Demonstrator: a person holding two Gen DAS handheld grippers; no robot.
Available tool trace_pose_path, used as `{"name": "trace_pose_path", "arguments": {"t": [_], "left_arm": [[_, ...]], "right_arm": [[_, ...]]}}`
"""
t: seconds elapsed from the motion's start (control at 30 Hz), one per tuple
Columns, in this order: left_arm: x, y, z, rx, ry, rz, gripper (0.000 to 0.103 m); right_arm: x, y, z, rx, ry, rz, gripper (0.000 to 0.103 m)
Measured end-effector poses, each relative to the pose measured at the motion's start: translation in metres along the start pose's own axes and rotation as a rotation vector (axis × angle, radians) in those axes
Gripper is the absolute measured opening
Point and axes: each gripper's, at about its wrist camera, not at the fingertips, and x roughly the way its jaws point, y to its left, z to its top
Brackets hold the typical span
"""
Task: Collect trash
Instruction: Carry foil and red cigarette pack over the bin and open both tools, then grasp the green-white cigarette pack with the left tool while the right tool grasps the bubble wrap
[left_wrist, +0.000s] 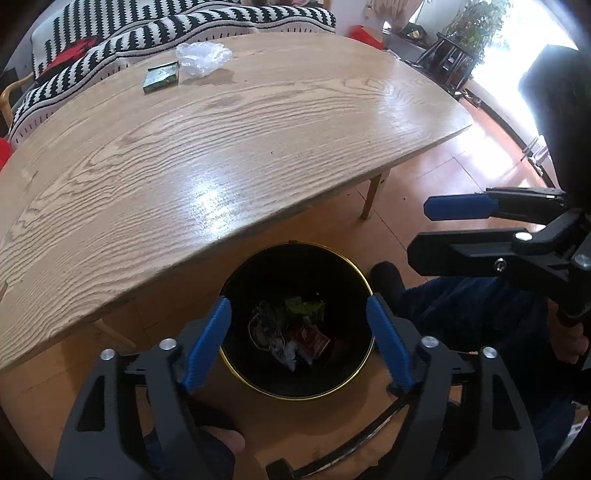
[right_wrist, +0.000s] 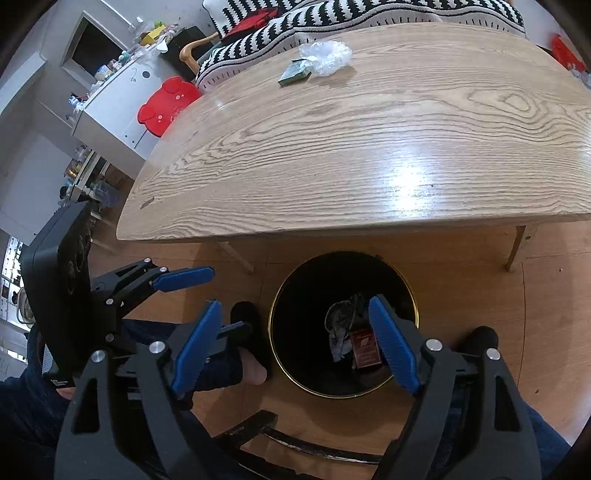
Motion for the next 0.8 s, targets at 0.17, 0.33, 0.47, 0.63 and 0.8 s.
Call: {"name": "trace_pose_path", "arguments": {"t": [0.17, 0.33, 0.47, 0.63, 0.8], "left_arm": [[-0.017, 0.011, 0.017, -0.028, -0.076, 0.027, 0.091], [-0.030, 0.033, 0.043, -0.054, -0.132, 0.104, 0.093], [-0.026, 0.054, 0.074, -0.086, -0.135, 0.150, 0.093], [-0.006, 0.086, 0.123, -0.104, -0.124, 0.222, 0.093], [0.025, 0.129, 0.173, -0.160, -0.110, 0.250, 0.093]], "right_arm": [[-0.007, 0.000, 0.009, 0.007, -0.049, -0.027, 0.085], [-0.014, 0.003, 0.040, 0.009, -0.105, -0.063, 0.085], [-0.018, 0.002, 0.088, 0.020, -0.159, -0.086, 0.087], [0.002, -0.003, 0.170, 0.036, -0.174, -0.112, 0.090], [0.048, -0.021, 0.251, 0.087, -0.152, -0.123, 0.090]]}}
